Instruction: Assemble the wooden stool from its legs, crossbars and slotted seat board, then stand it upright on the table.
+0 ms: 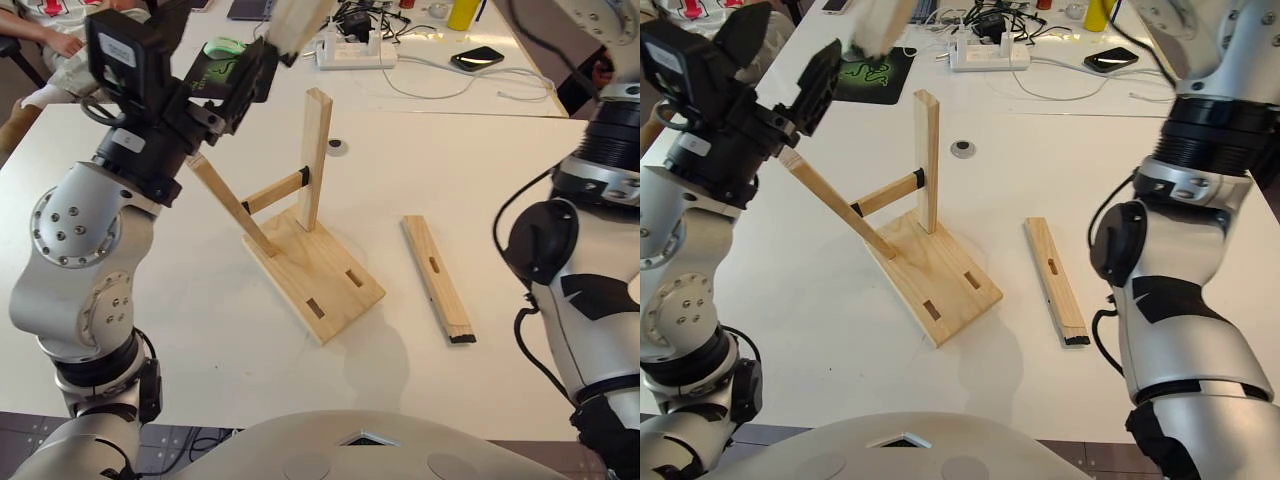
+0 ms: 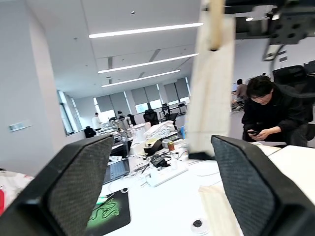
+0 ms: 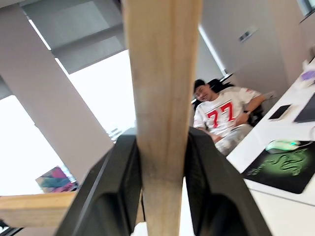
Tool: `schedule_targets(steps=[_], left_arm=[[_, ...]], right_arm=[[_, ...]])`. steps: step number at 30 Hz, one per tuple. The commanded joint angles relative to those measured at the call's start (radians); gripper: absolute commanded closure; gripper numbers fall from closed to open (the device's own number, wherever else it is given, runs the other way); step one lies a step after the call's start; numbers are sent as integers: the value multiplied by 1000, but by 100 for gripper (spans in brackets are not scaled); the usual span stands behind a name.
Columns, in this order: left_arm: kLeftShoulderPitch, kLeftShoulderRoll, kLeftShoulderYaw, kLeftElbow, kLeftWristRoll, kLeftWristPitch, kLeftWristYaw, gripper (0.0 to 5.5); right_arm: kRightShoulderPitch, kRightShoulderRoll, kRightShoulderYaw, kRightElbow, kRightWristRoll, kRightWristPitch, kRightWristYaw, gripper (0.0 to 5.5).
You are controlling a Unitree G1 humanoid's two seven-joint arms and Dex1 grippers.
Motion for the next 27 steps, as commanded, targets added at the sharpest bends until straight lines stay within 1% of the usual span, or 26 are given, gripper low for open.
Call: schedule_targets(steps=[1,4,8,12,15,18,27], left_arm=[[18,27,88,-51,-18,43,29,183],[13,41,133,-73,-34,66,42,183],[19,46,149,-84,-47,80,55,183],[22,46,151,-85,-52,83,62,183],[27,48,158,-90,-58,85,69,183],[30,50,166,-93,-64,86,74,183],[-1,73,156,-48,-81,72,56,183]], right_arm=[[129,-70,28,-180,-23,91,82,445],[318,-96,58,-355,-12,155,112,445],[538,-127,122,-558,-105,133,202,445],[712,-112,132,-677,-148,106,206,445],[824,-72,93,-747,-132,78,144,445],[920,-44,72,-816,-154,23,133,445],[1132,-18,105,-914,-247,-89,175,445]])
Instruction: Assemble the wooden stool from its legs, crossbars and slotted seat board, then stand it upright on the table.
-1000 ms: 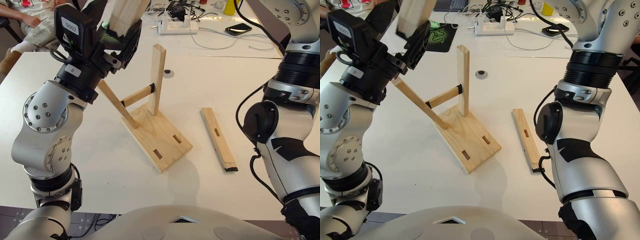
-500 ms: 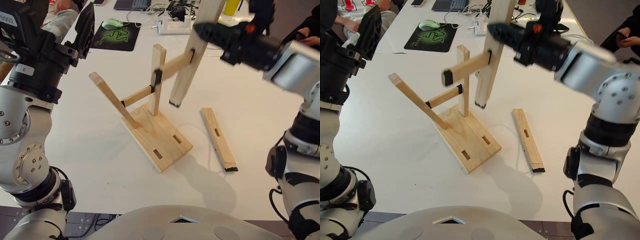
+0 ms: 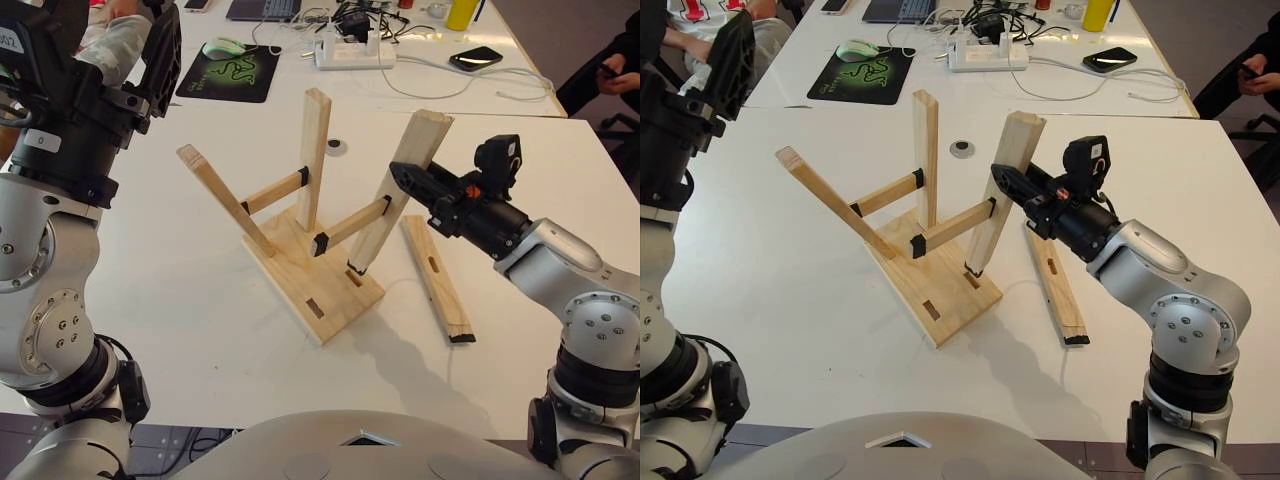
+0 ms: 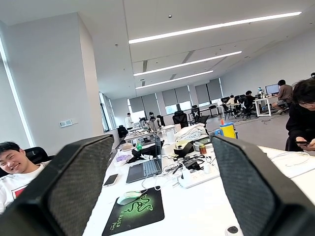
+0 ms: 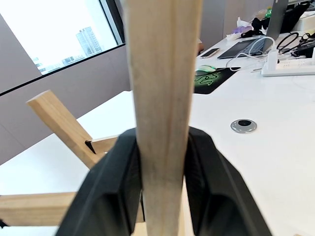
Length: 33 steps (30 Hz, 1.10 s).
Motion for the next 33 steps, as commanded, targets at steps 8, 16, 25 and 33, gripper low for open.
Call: schedule_targets(steps=[8,16,25,33], left_arm=[[-74,55,-31,94,-29,-16,-55,183],[-128,68,-64,153,-33,-35,-89,183],[-136,68,-77,169,-32,-52,-93,183],[-135,70,-76,166,-34,-54,-90,183]], right_arm=[[202,52,56,-52,-138,-140,49,445],[263,88,127,-57,-258,-273,95,445],[190,118,161,-67,-299,-308,74,445],[245,107,189,-57,-384,-345,125,445]])
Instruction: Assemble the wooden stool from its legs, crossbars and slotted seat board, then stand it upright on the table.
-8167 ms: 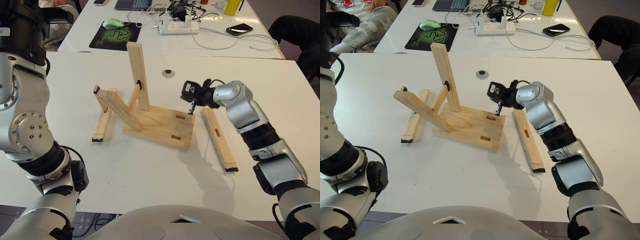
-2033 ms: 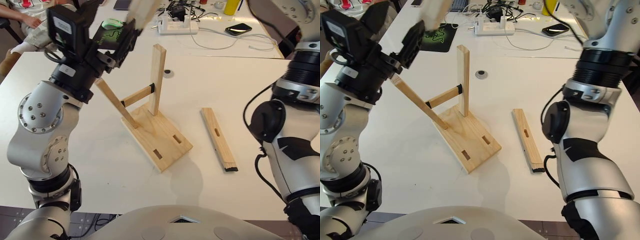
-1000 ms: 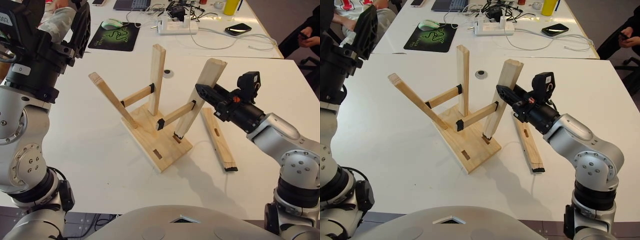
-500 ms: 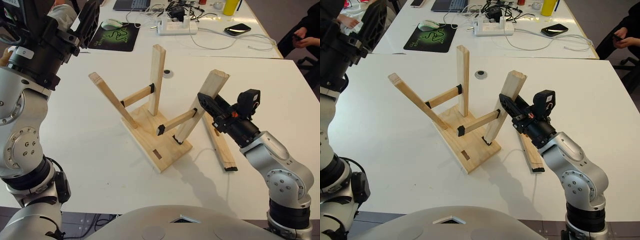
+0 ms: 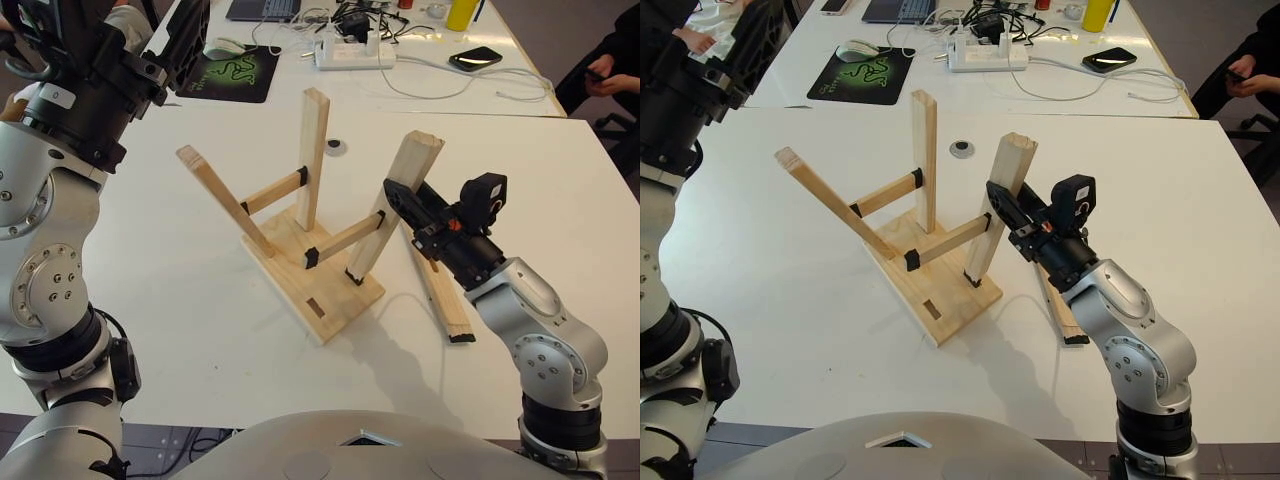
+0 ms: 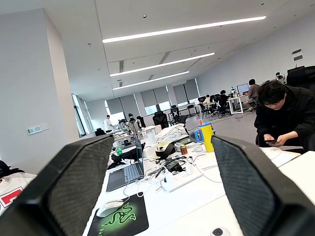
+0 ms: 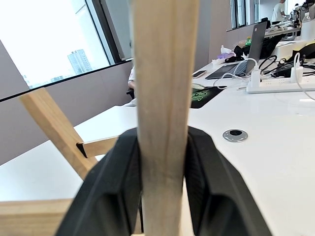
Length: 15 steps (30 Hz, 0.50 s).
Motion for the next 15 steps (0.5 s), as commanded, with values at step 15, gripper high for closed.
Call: schedule_targets(steps=[15], left_arm=[[-33,25,-14,33,-6,-16,-28,183]], right_arm=[[252,-87,81,72,-311,-324,287,445]])
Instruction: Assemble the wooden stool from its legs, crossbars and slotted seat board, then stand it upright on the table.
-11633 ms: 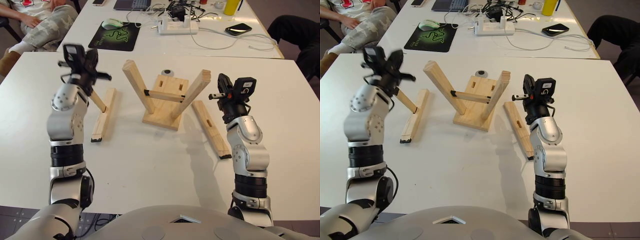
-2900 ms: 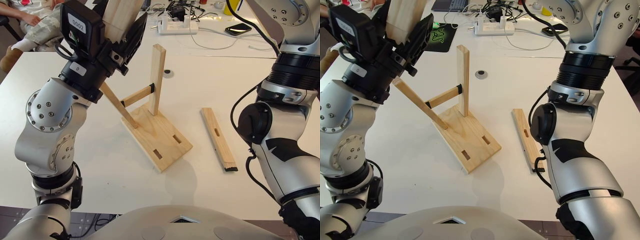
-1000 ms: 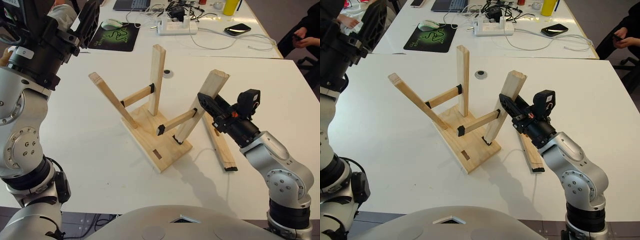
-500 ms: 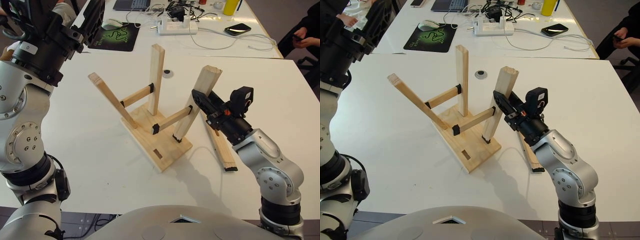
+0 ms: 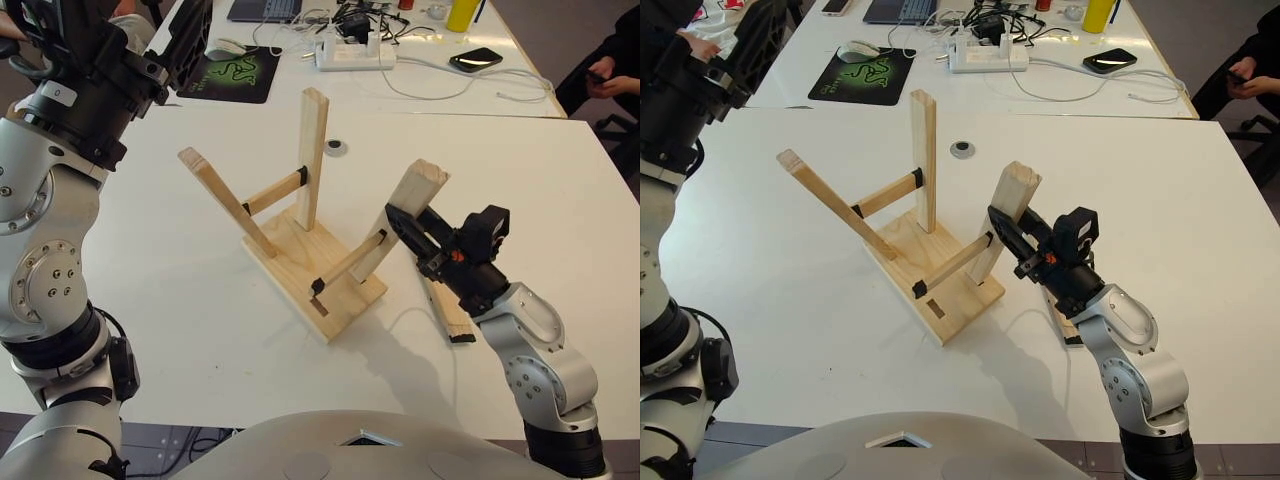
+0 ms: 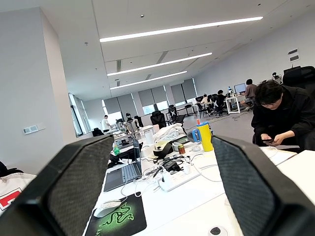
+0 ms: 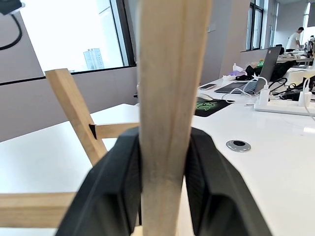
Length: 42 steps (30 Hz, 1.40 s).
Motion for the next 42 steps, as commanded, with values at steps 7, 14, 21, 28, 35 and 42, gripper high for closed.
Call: schedule_targets(steps=[7,14,21,28,35,42], left_arm=[[-9,16,-6,-11,6,-4,1,183],[-5,13,-10,-21,10,-4,7,183],[3,16,-2,-29,10,1,10,183],[-24,23,-19,-11,-6,21,-5,183],[-31,32,-20,-5,-20,39,-12,183],[-37,36,-22,7,-19,33,-21,183]], right_arm=[[115,-55,67,64,-181,77,-66,445],[80,-131,130,36,-205,187,-94,445],[138,-209,124,77,-227,273,-147,445],[72,-205,186,-5,-265,312,-217,445],[232,-166,154,105,-323,82,-232,445],[277,-122,126,184,-302,-104,-221,445]])
